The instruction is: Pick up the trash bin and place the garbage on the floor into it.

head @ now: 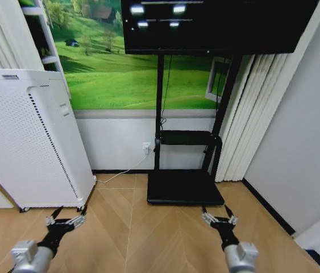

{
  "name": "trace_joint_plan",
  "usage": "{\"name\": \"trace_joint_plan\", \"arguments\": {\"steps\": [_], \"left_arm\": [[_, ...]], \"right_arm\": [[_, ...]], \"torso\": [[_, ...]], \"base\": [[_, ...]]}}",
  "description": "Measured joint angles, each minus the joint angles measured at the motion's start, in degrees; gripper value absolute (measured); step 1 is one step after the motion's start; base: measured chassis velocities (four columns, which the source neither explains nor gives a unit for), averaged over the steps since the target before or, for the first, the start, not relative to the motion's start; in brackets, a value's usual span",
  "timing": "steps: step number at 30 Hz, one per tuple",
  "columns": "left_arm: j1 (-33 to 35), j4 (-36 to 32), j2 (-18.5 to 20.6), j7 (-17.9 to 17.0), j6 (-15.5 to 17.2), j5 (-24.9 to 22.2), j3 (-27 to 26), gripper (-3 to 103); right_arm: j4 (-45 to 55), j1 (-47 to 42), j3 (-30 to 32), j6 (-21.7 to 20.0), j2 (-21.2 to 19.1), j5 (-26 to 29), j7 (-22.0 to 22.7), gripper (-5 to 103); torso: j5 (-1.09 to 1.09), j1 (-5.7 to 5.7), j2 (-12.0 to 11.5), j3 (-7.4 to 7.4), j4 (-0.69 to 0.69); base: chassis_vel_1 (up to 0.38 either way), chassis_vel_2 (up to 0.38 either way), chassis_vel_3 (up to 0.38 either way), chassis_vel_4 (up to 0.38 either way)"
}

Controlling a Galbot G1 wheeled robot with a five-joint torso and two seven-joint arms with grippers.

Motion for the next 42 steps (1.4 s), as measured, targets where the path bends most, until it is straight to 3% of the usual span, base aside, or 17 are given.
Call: {"name": "trace_joint_plan", "arguments": {"steps": [6, 17, 42], "left_arm": [[-0.4, -0.4, -0.4, 0.3, -0.7, 1.2, 1.4, 100], [0.8, -1.6, -2.3, 4.2, -3.9, 5.9, 2.6, 100], [1.2, -1.8, -2.8, 4.2, -4.1, 5.9, 2.2, 100]], "right_arm": [[0.9, -0.5, 0.1, 0.2, 0.1, -0.3, 0.0, 100], [1.3, -0.3, -0.1, 0.7, 0.0, -0.5, -0.2, 100], [1.2, 0.1, 0.0, 1.0, -0.4, -0.2, -0.3, 100]], "torso": [[0.0, 0.0, 0.0, 0.0, 0.01], [0.0, 0.0, 0.0, 0.0, 0.0], [0.0, 0.02, 0.0, 0.0, 0.0]], "base": [[0.0, 0.0, 0.0, 0.0], [0.0, 0.0, 0.0, 0.0], [0.0, 0.0, 0.0, 0.0]]}}
